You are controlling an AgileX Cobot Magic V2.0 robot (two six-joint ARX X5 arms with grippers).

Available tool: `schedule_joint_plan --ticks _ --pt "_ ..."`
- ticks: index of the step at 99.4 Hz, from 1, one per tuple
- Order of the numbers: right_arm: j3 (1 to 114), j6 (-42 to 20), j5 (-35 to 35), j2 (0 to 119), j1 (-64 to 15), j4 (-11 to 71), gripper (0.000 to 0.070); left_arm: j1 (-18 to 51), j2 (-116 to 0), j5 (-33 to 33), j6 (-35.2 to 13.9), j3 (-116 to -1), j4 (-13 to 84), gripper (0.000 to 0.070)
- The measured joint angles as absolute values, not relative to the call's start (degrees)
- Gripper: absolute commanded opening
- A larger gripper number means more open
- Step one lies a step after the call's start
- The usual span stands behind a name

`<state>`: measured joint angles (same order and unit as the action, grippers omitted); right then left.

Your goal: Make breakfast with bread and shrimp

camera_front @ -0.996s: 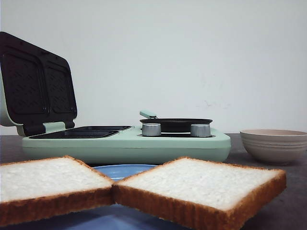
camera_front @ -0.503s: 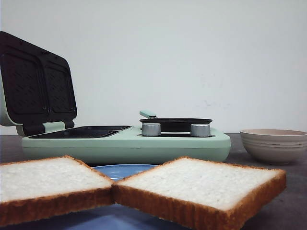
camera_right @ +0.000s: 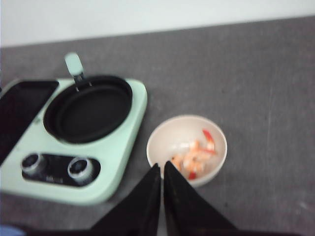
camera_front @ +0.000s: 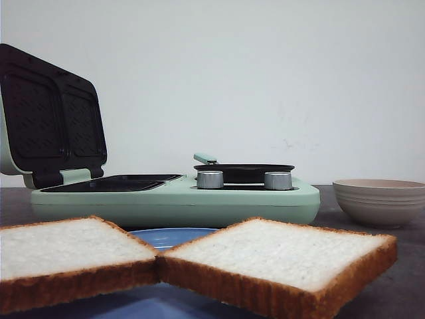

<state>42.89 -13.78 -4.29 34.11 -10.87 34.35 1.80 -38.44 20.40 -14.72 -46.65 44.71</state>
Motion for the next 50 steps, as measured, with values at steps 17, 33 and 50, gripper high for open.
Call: schedule_joint_plan --ticks 17,33,50 --pt "42.9 -13.8 -8.6 35.0 -10.9 40.5 0.0007 1.8 -39.0 22.4 -14.7 -46.7 51.6 0.0186" --pt "42.9 -13.8 -13.8 35.3 -10.9 42.8 0.0312 1.8 -38.6 24.3 -14.6 -46.7 54.2 0.0450" --pt "42.9 -13.8 -19.3 35.3 -10.9 42.8 0.0377 1.8 -37.0 27.5 -14.6 -46.2 54.0 0.0459"
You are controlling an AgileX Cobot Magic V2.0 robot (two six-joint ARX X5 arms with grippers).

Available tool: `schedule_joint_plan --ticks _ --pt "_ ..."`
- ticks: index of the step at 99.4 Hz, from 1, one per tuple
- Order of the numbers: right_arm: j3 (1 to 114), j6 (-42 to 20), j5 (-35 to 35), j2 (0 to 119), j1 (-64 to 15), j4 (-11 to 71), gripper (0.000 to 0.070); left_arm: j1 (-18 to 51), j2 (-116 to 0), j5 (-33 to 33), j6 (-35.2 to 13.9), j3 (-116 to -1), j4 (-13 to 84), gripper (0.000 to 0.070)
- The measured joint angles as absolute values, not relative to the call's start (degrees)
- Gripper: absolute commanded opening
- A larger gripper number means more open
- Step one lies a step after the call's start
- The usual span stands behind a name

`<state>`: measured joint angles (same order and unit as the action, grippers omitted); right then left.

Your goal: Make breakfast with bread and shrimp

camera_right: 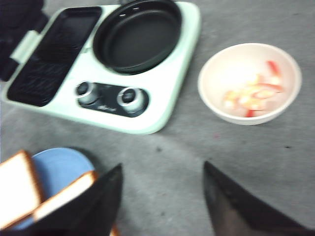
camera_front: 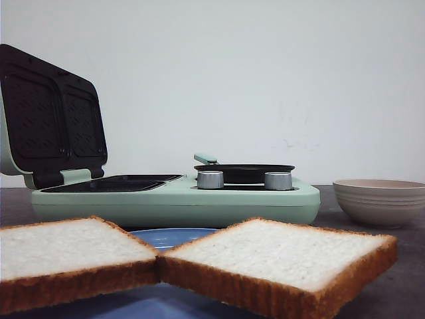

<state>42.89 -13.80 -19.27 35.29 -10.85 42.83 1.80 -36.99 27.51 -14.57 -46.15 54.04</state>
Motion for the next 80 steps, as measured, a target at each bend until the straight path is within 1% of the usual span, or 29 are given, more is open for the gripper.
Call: schedule_joint_plan --ticks 8,18,28,38,56,69,80 --pt "42.9 -13.8 -20.5 35.3 -10.9 42.8 0.0377 1.8 -35.4 29.1 -15.2 -44.0 53.6 0.0459" --pt "42.9 -13.8 -20.9 35.3 -10.9 42.8 0.0377 1.8 -32.1 30.1 -18.0 -39.1 50.6 0.0459" --pt "42.9 -13.8 -20.9 35.3 -10.9 42.8 0.0377 1.8 -27.2 30.5 -22.7 -33.1 46.9 0.0460" --pt "42.9 -13.8 -20.9 35.3 -10.9 42.8 0.0377 1.8 -21.6 33.0 -28.3 -26.9 44.5 0.0460" --pt "42.9 -13.8 -21.0 35.3 -10.9 42.8 0.0377 1.8 -12.9 37.0 -37.1 -19.2 44.3 0.0460" --pt "42.9 -13.8 -21.0 35.3 -10.9 42.8 0.0377 1.9 -9.1 39.4 -41.3 -16.2 44.3 0.0460" --pt "42.9 -13.8 -21.0 35.3 -10.9 42.8 0.0377 1.9 -8.5 39.4 -43.0 -15.5 45.6 0.0465"
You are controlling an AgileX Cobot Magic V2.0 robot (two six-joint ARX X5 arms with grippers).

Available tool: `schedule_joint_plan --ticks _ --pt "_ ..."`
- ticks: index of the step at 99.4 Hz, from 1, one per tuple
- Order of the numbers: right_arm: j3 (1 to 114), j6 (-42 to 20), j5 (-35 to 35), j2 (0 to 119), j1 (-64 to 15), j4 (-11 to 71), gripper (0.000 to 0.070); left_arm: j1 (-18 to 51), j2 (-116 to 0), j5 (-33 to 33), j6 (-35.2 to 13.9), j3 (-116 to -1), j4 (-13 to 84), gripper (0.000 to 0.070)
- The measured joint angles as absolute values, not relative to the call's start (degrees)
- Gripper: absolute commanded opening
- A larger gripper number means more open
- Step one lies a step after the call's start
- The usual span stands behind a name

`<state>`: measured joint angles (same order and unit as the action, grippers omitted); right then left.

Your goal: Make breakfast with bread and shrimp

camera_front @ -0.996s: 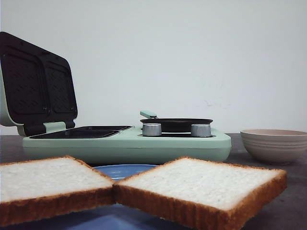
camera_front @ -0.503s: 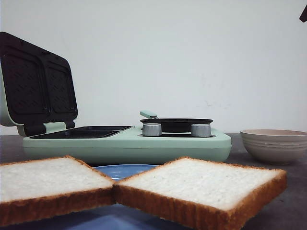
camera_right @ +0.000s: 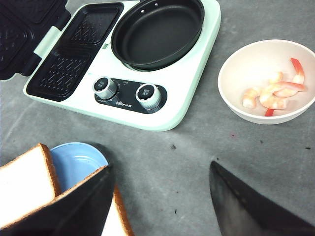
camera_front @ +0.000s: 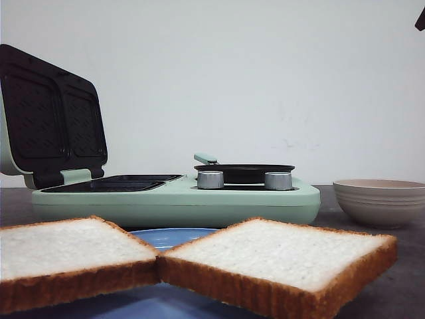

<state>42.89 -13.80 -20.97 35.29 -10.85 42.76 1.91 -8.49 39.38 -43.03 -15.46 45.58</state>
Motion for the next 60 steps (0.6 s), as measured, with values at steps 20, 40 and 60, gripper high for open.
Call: schedule_joint_plan --ticks 20,40,60 --pt "42.9 -13.8 -21.0 35.3 -10.9 42.8 0.0377 1.9 -8.5 39.4 -43.1 -14.9 46.8 0.0465" --pt "42.9 -13.8 -21.0 35.3 -10.9 42.7 0.0377 3.1 -8.5 40.0 -43.1 -12.0 46.7 0.0464" --pt "42.9 -13.8 -21.0 35.3 -10.9 42.6 0.0377 4.2 -8.5 40.0 -44.0 -11.4 43.9 0.0464"
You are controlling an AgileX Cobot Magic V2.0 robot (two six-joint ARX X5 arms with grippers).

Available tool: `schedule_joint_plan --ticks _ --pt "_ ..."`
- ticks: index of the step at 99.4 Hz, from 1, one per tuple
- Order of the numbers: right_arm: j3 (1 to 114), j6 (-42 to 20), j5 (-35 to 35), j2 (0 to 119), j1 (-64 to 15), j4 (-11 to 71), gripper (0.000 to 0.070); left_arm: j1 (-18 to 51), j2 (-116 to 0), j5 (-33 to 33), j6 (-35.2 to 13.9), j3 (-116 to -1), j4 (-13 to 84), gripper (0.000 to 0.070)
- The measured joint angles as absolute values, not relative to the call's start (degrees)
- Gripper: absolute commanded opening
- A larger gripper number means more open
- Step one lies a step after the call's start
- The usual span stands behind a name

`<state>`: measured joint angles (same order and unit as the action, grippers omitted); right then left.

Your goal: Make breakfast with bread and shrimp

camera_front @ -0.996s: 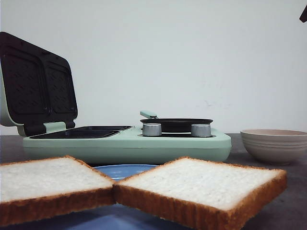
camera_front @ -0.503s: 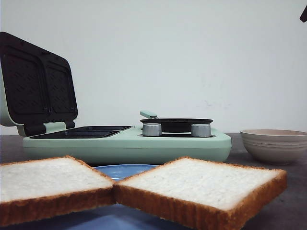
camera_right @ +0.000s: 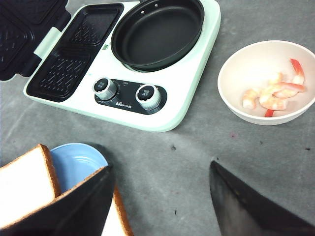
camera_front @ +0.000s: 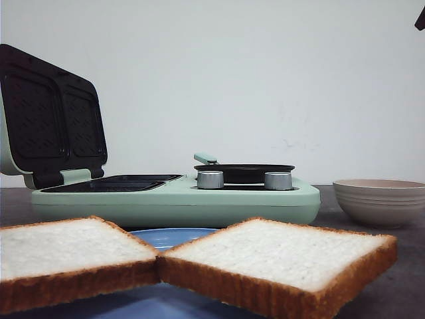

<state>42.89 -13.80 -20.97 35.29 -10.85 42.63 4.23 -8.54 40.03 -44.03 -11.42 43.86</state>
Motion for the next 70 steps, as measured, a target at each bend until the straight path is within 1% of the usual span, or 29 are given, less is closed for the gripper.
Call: schedule_joint_plan --ticks 9,28,48,70 --pt "42.9 -13.8 -21.0 35.3 -10.9 42.6 0.0377 5.2 -9.2 40.0 -44.7 -10.4 42.2 0.0464" --pt "42.9 -13.9 -21.0 35.3 -10.9 41.3 0.0377 7.7 -12.2 39.8 -47.6 -8.4 34.5 0.0464" --pt "42.9 -14.0 -21.0 35.3 -10.9 41.3 0.0377 9.8 -14.5 38.2 -48.6 -7.9 32.4 0.0464" --pt "42.9 -14.0 -21.0 35.3 -10.9 40.8 0.0377 11.1 -17.5 37.4 -49.3 -6.4 26.1 0.0461"
